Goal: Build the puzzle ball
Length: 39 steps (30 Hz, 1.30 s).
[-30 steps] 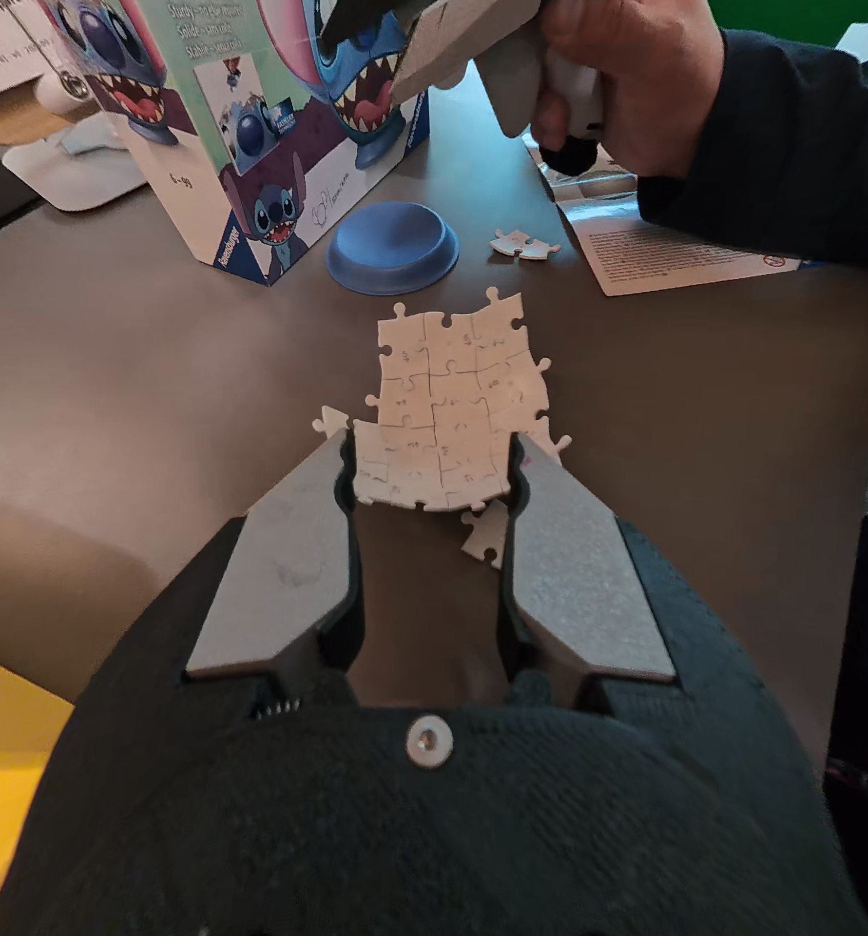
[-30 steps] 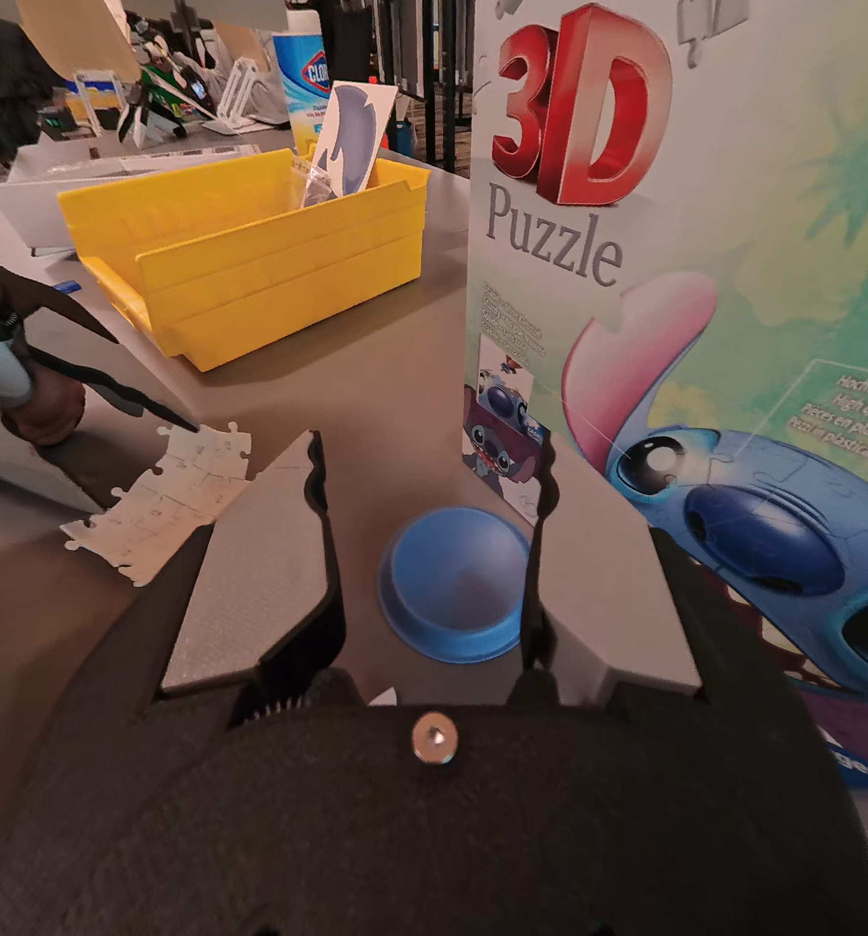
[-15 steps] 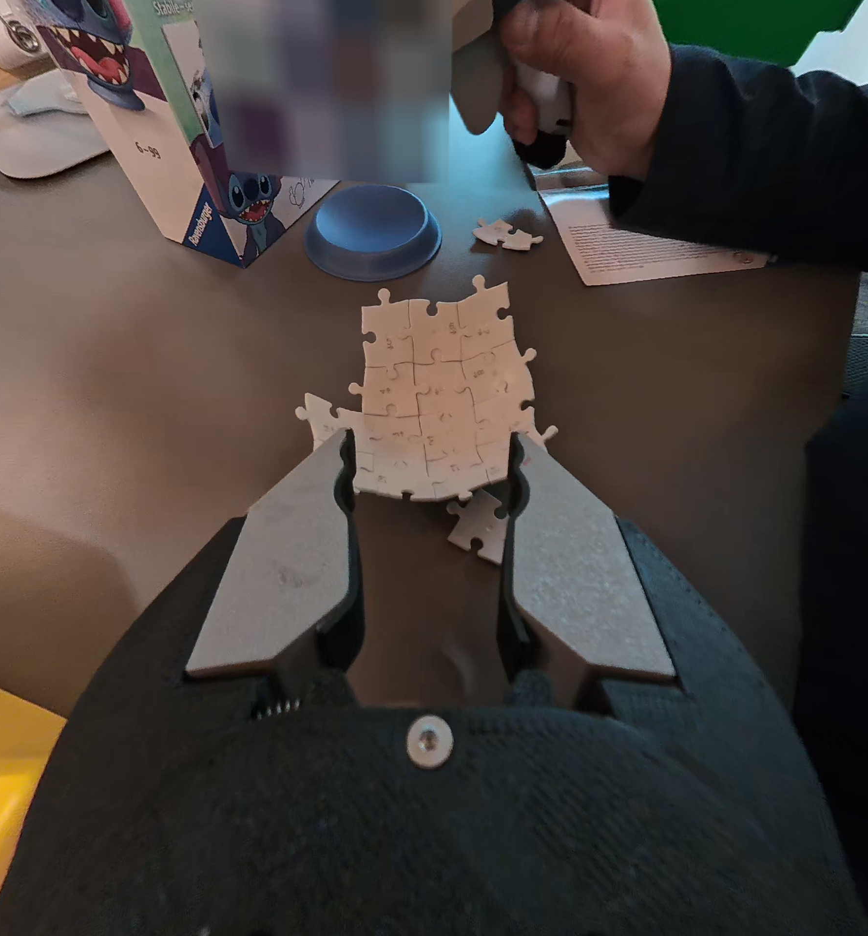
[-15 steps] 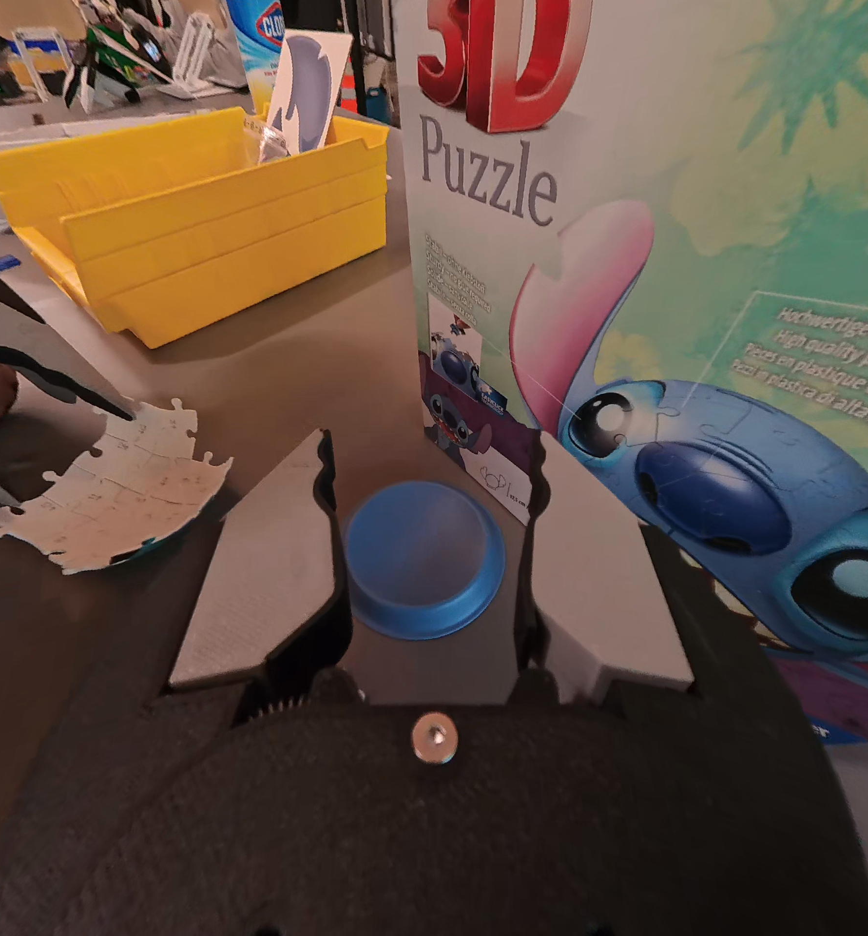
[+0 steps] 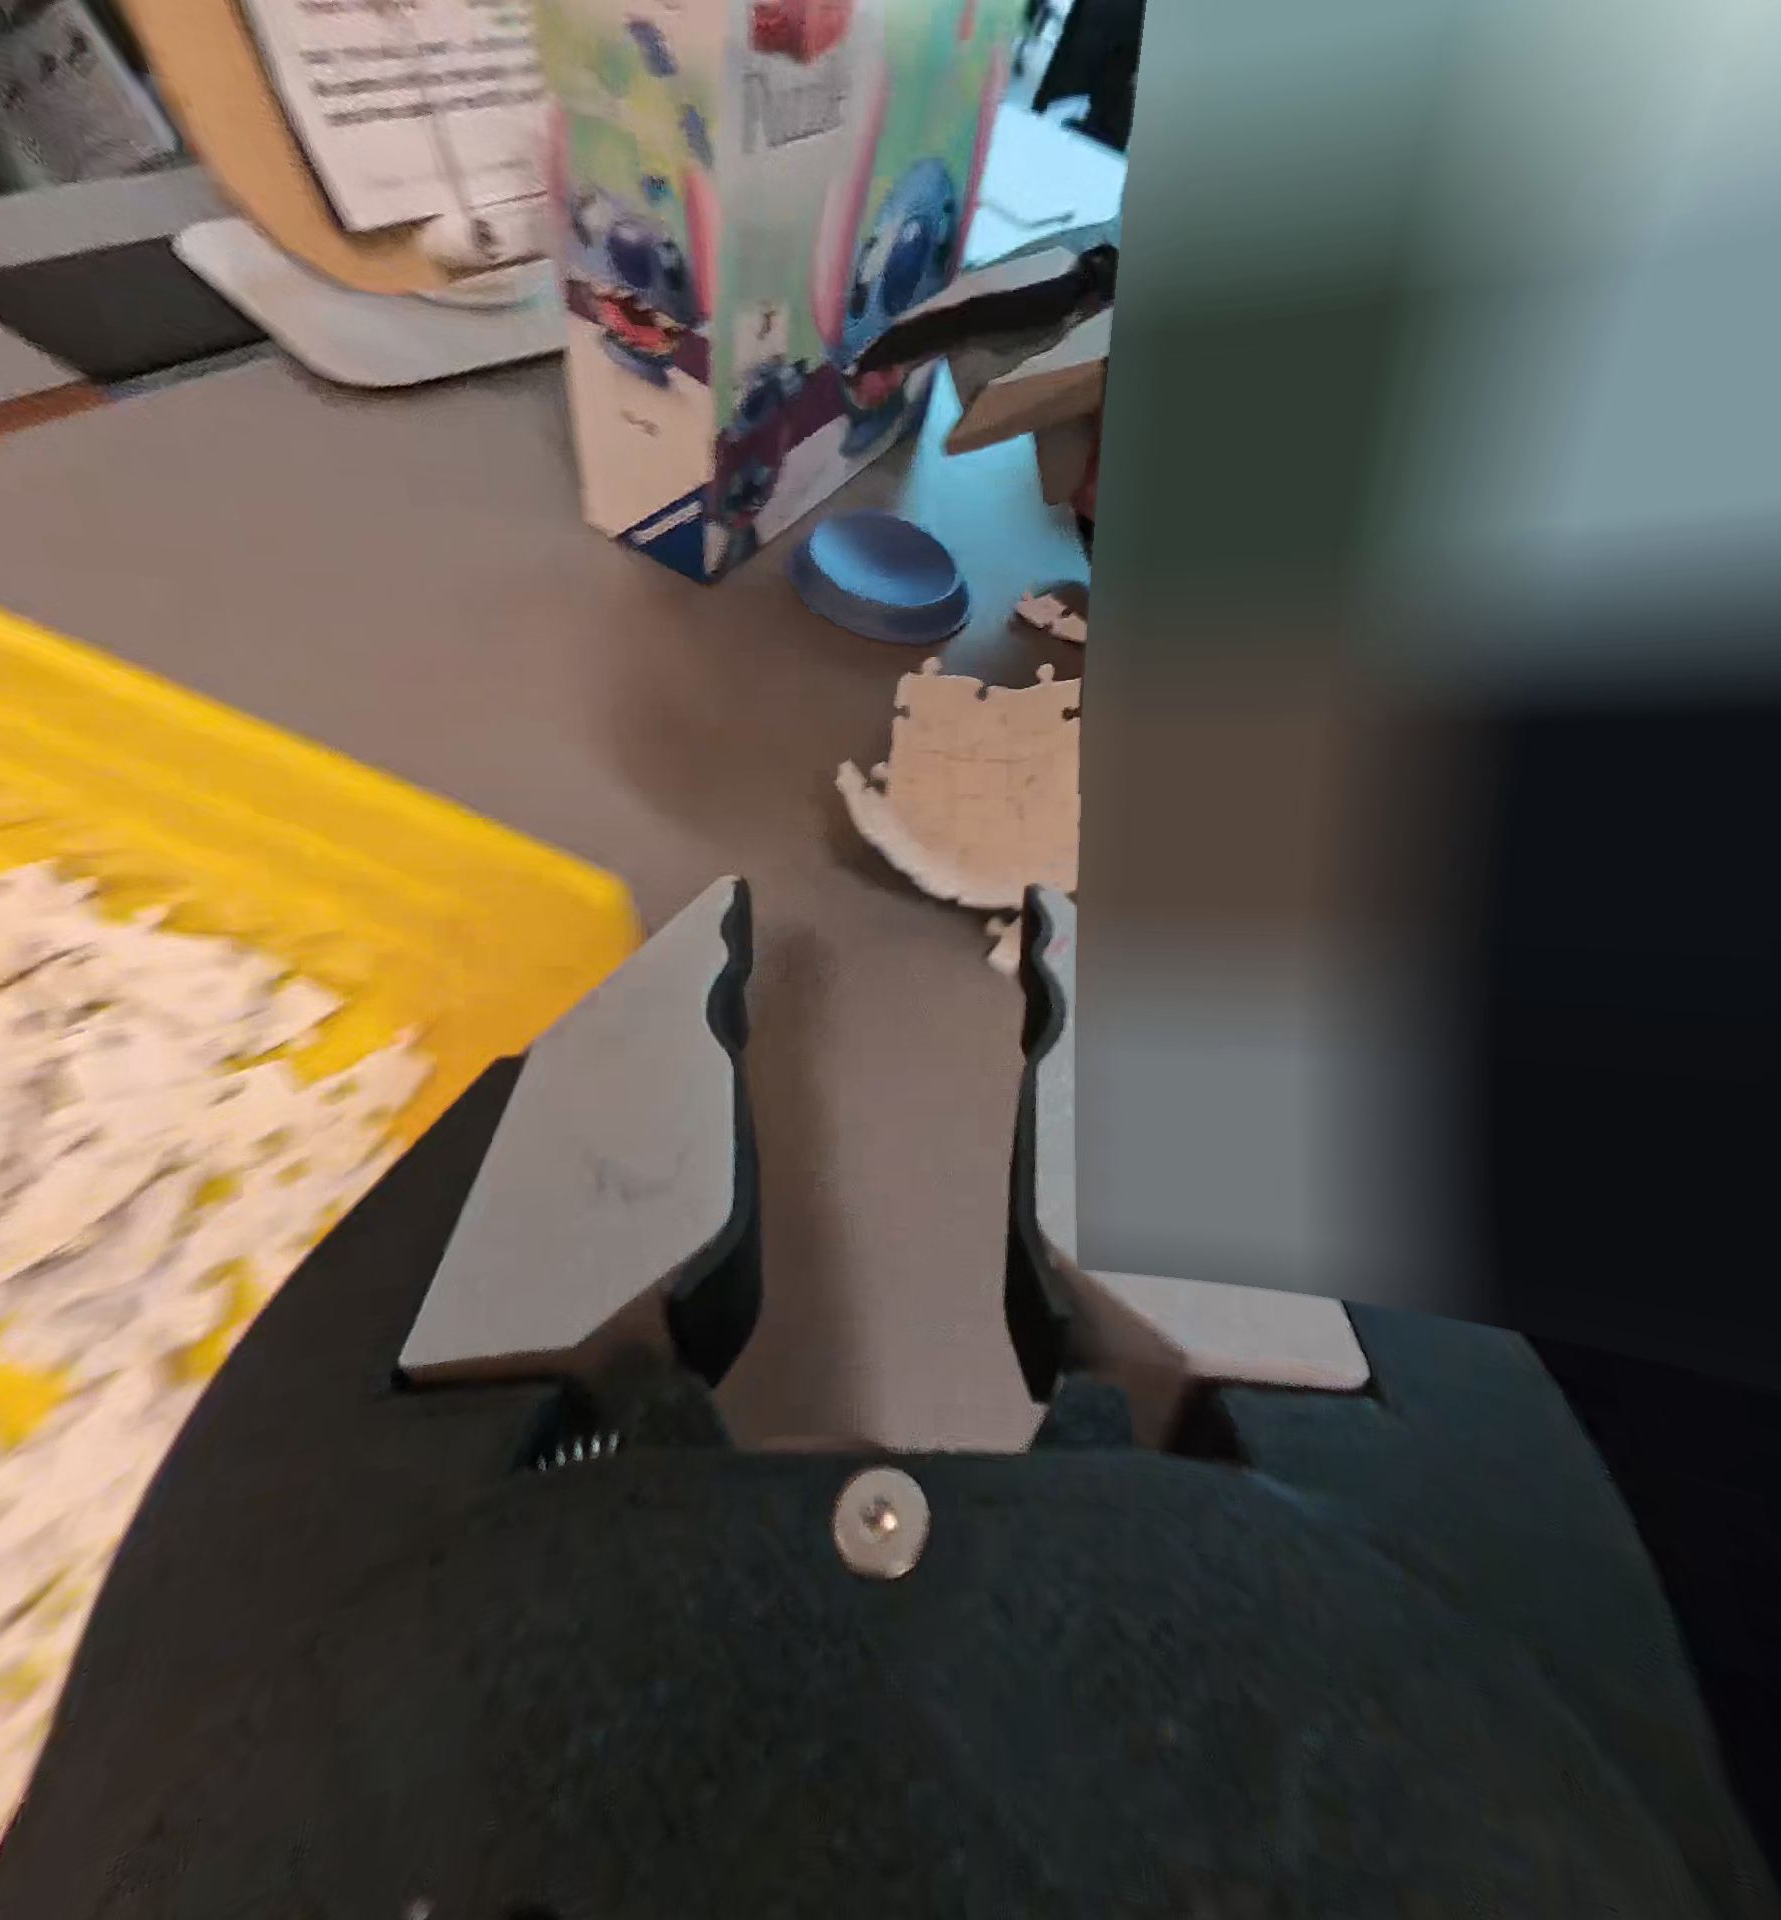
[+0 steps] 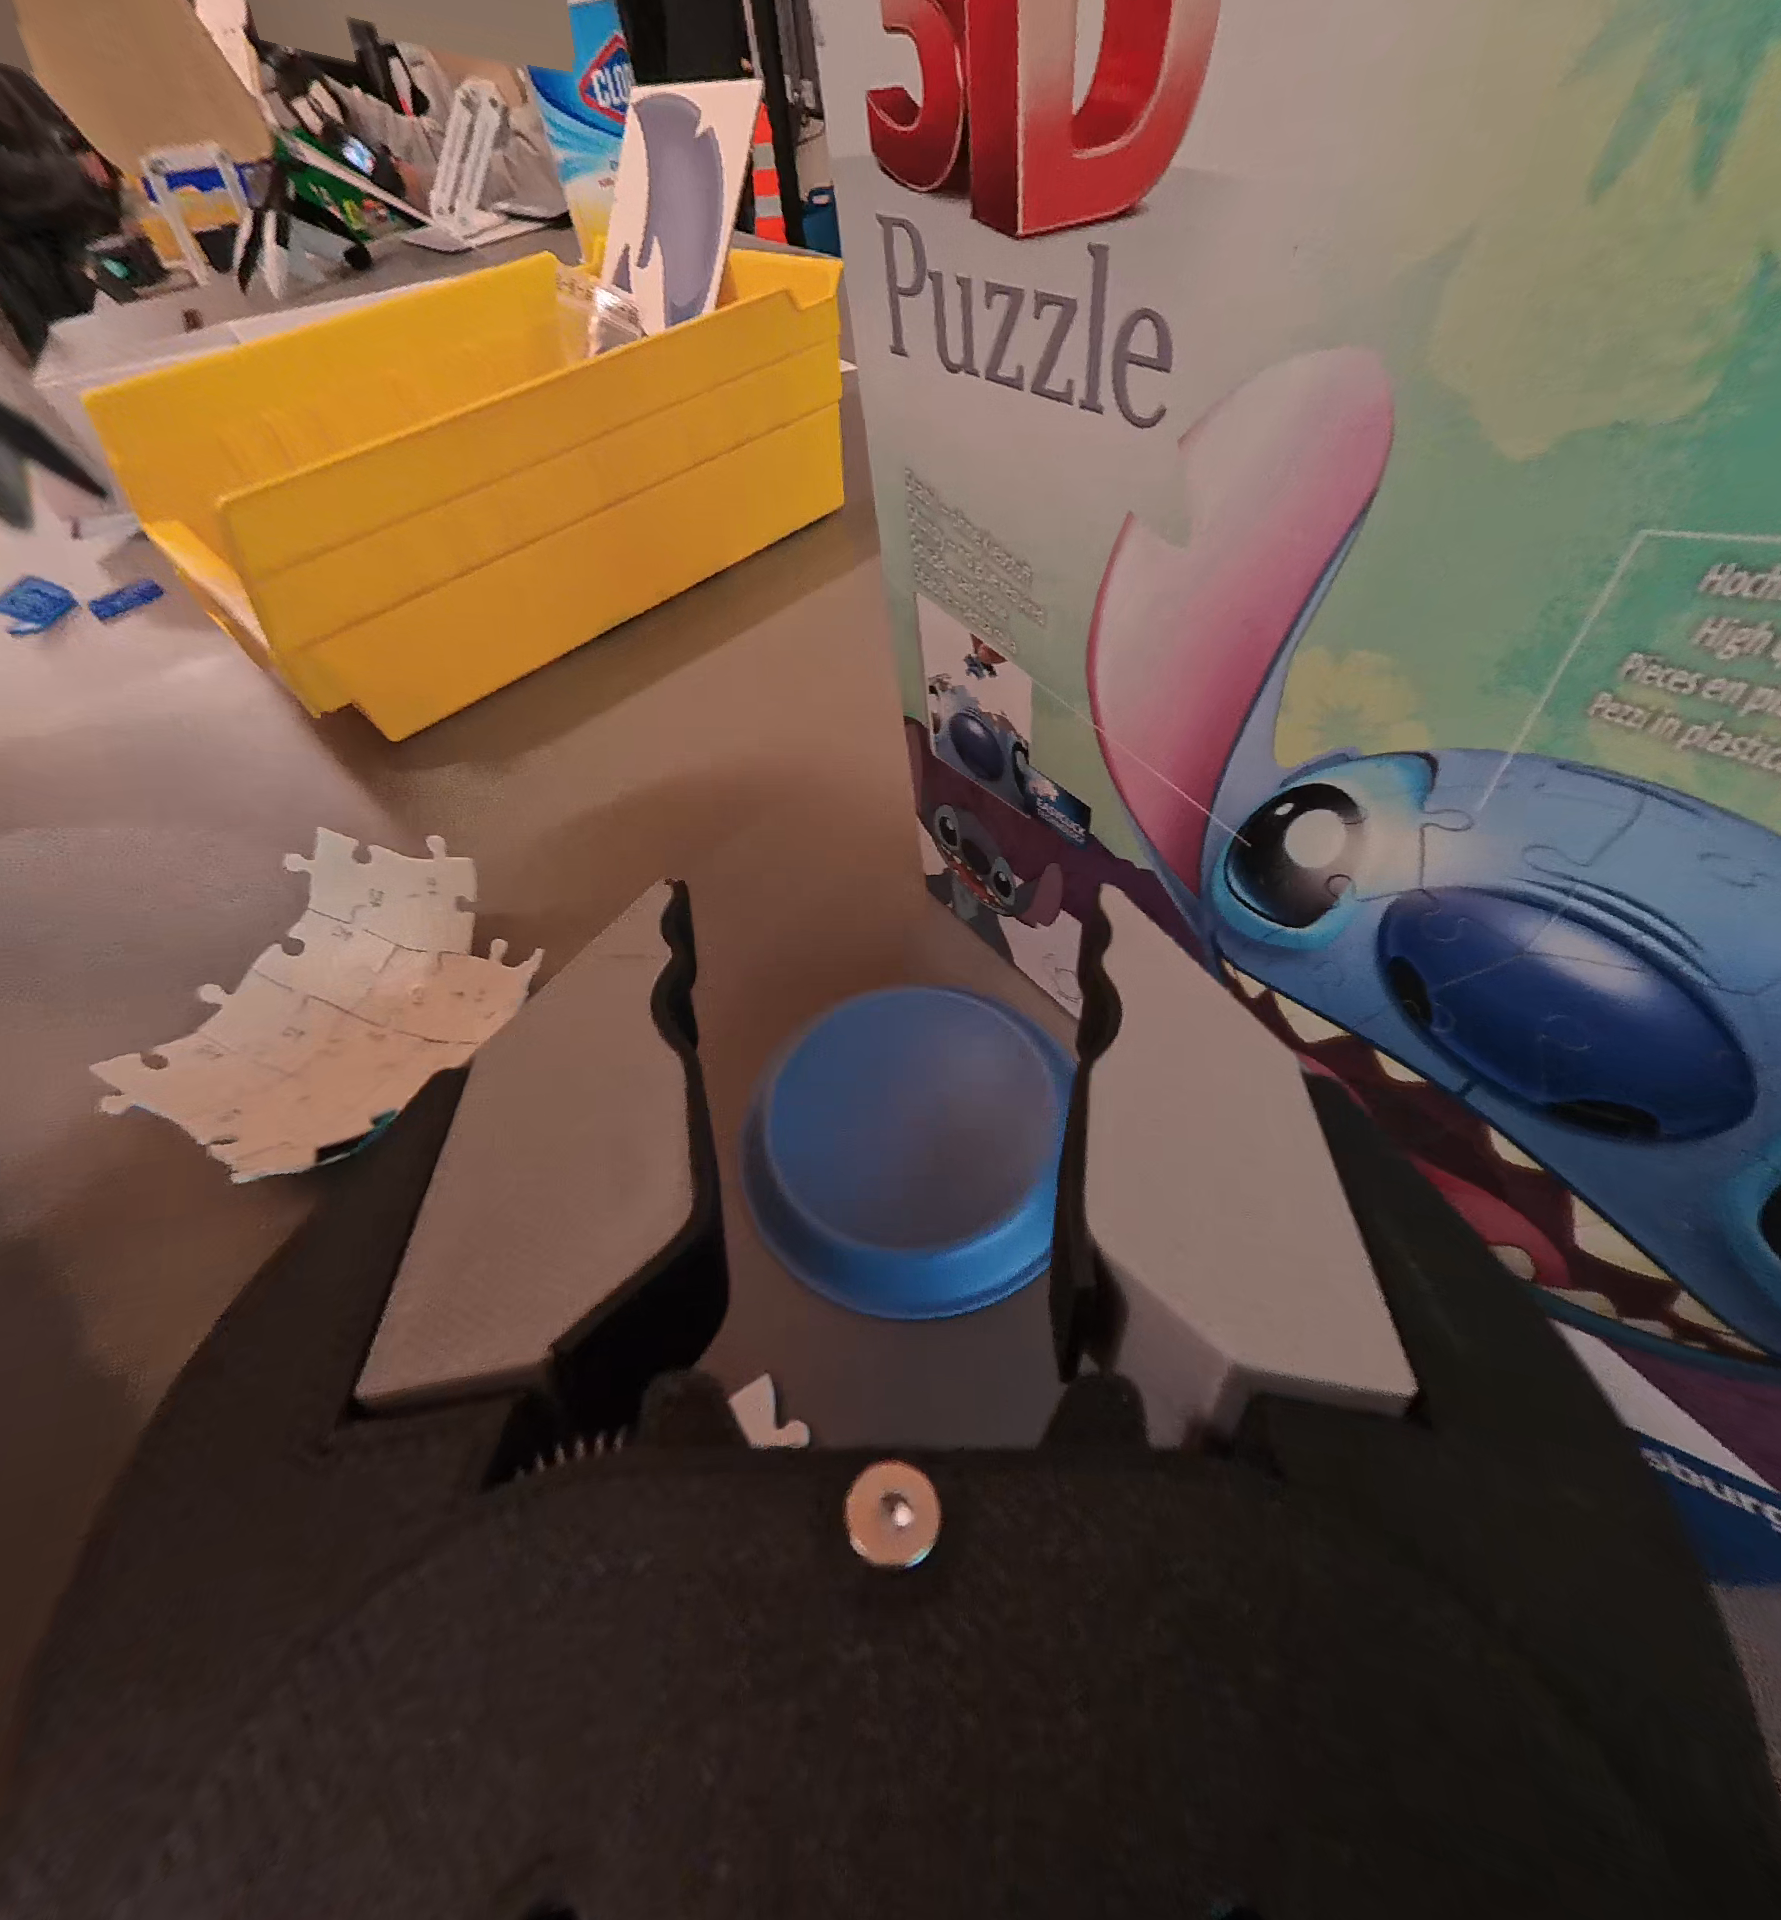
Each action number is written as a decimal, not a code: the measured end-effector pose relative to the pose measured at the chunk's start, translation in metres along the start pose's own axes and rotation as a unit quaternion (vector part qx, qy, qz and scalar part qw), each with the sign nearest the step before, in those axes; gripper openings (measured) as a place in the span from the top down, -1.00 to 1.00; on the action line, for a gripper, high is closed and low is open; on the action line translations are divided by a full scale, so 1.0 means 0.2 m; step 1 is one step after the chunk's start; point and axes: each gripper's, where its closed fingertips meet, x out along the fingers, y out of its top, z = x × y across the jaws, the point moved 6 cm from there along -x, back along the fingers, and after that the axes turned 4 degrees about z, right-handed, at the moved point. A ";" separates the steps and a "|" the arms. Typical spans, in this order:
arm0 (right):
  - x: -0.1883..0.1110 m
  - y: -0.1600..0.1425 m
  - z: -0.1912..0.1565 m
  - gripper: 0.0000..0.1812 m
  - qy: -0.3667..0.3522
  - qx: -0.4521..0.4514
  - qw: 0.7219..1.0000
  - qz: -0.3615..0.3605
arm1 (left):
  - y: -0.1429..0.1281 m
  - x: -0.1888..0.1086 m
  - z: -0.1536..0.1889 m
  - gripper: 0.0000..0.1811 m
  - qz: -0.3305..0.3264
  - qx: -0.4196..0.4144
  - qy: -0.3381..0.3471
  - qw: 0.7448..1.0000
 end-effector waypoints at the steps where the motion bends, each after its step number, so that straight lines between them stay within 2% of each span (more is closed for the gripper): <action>1: 0.00 0.00 -0.01 0.21 0.004 0.002 1.000 0.001 | 0.03 -0.07 -0.05 0.46 -0.020 0.000 0.014 1.000; 3: 0.01 0.00 -0.03 0.21 0.011 0.003 1.000 -0.001 | 0.06 -0.17 -0.22 0.47 -0.070 0.019 0.065 0.995; 5: 0.02 0.01 -0.04 0.22 0.009 -0.005 1.000 -0.005 | 0.05 -0.18 -0.41 0.45 -0.143 0.029 0.108 0.983; 9: 0.01 0.01 -0.06 0.23 0.001 -0.016 1.000 -0.008 | -0.03 -0.04 -0.63 0.49 -0.257 0.058 0.081 0.961; 13: 0.00 0.02 -0.07 0.24 -0.006 -0.021 1.000 -0.001 | -0.12 0.10 -0.66 0.57 -0.325 0.059 0.018 0.944; 18: 0.00 0.02 -0.05 0.24 -0.003 -0.012 1.000 0.000 | -0.22 0.18 -0.68 0.58 -0.396 0.090 0.020 0.914; 19: 0.00 0.01 -0.05 0.24 -0.002 -0.011 1.000 -0.001 | -0.23 0.18 -0.70 0.68 -0.398 0.102 0.032 0.911; 30: -0.01 0.03 -0.06 0.26 0.000 -0.013 1.000 0.002 | -0.21 0.19 -0.71 0.76 -0.409 0.136 0.023 0.902; 31: -0.01 0.03 -0.06 0.26 0.001 -0.013 1.000 0.003 | -0.19 0.18 -0.71 0.98 -0.400 0.140 0.022 0.905; 36: -0.01 0.04 -0.07 0.27 0.004 -0.015 1.000 0.005 | 0.01 0.08 -0.73 1.00 -0.350 0.123 0.030 0.928; 39: -0.02 0.04 -0.07 0.27 0.003 -0.019 1.000 0.006 | 0.05 0.07 -0.76 1.00 -0.349 0.135 0.051 0.926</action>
